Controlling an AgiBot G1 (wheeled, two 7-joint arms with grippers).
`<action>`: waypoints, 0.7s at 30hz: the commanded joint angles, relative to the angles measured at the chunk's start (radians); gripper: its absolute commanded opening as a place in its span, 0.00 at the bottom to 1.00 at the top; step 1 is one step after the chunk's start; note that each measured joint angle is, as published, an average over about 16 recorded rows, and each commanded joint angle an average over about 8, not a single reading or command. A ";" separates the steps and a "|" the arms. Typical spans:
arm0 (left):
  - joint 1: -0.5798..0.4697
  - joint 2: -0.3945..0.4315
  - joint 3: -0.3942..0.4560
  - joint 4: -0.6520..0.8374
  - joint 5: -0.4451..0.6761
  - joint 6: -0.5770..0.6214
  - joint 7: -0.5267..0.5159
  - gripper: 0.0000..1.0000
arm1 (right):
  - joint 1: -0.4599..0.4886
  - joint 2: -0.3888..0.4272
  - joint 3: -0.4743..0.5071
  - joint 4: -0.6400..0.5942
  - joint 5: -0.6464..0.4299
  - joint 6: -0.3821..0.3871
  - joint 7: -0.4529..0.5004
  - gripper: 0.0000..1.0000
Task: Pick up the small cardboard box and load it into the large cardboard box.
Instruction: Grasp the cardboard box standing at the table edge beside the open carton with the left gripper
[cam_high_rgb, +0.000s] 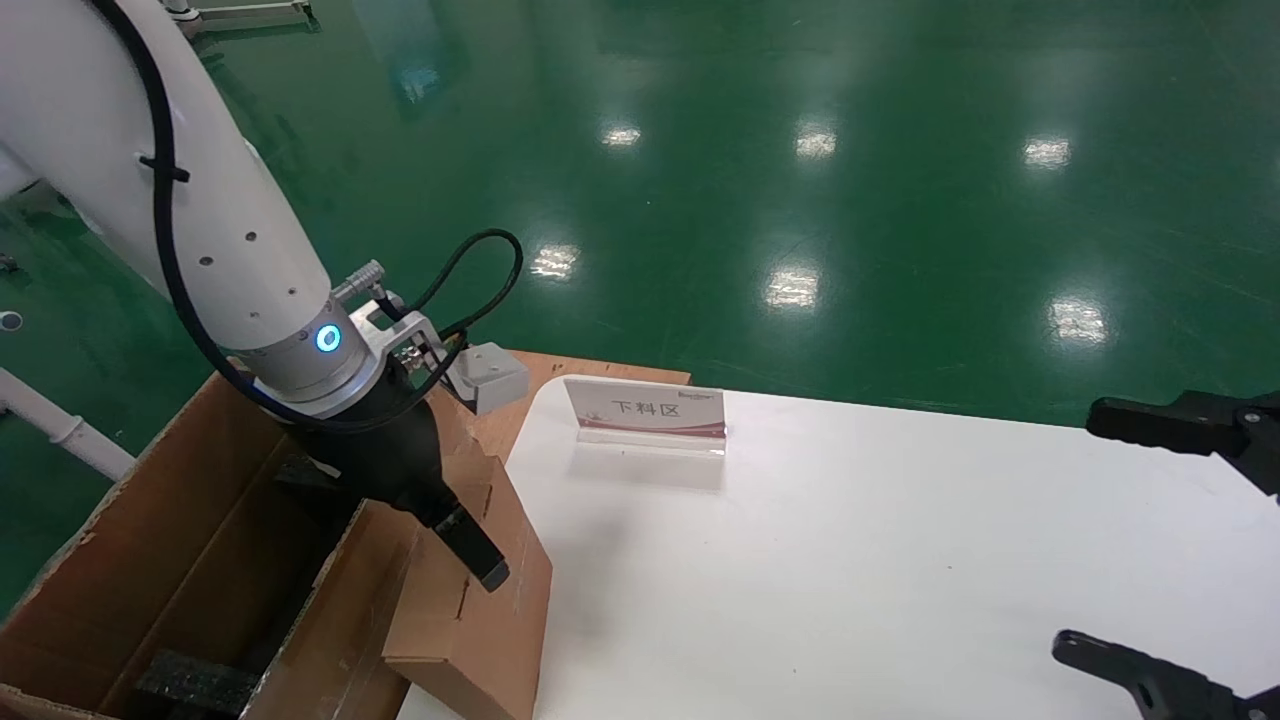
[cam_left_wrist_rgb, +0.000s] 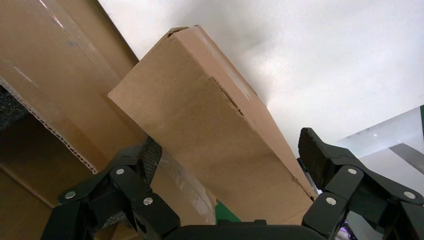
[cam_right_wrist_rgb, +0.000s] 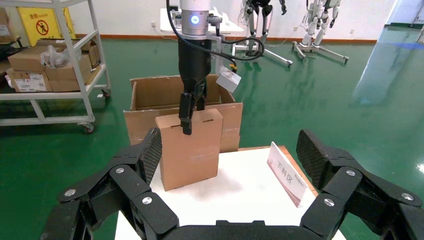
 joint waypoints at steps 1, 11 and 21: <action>0.000 0.001 0.000 -0.001 0.002 0.001 0.001 0.50 | 0.000 0.000 0.000 0.000 0.000 0.000 0.000 0.91; -0.002 0.004 0.000 -0.005 0.008 0.003 0.003 0.00 | 0.000 0.000 0.000 0.000 0.000 0.000 0.000 0.00; -0.003 0.005 0.000 -0.006 0.010 0.004 0.003 0.00 | 0.000 0.000 0.000 0.000 0.000 0.000 0.000 0.00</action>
